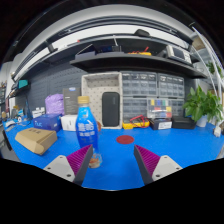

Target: Pour water

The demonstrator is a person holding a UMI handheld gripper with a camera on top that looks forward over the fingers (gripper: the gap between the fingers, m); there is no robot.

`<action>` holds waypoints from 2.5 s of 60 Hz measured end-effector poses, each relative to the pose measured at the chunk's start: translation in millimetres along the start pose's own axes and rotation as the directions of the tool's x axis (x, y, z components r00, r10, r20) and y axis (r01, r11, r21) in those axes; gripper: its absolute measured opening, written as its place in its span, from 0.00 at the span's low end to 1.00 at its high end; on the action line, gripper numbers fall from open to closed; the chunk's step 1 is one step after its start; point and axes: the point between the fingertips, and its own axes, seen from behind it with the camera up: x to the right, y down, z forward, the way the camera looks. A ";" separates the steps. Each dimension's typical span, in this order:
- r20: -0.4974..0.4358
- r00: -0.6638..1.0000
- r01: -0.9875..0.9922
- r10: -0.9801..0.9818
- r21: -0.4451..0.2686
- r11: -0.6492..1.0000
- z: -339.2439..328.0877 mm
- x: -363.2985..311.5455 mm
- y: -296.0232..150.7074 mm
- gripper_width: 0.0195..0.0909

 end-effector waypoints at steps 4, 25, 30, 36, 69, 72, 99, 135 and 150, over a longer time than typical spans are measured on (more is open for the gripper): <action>0.005 1.000 0.016 -0.016 0.014 1.000 9.0 -18.0 0.6 0.91; 0.049 0.997 0.055 -0.056 0.030 0.998 61.7 -76.9 -10.2 0.91; 0.052 0.997 0.063 -0.065 0.038 0.997 71.7 -87.7 -13.4 0.90; 0.057 0.997 0.050 -0.054 0.071 0.996 83.8 -97.3 -25.2 0.81; 0.022 0.998 0.062 -0.063 0.049 0.997 99.5 -94.5 -30.2 0.23; 0.030 0.995 0.098 -0.099 0.043 0.994 98.6 -90.3 -34.4 0.23; -0.116 0.427 0.898 -0.897 -0.059 0.435 175.9 -17.3 -97.9 0.23; -0.115 -0.577 0.814 -0.809 -0.165 -0.557 234.0 -28.8 -123.5 0.22; -0.136 -0.512 0.856 -0.848 -0.160 -0.492 232.6 -26.0 -123.6 0.23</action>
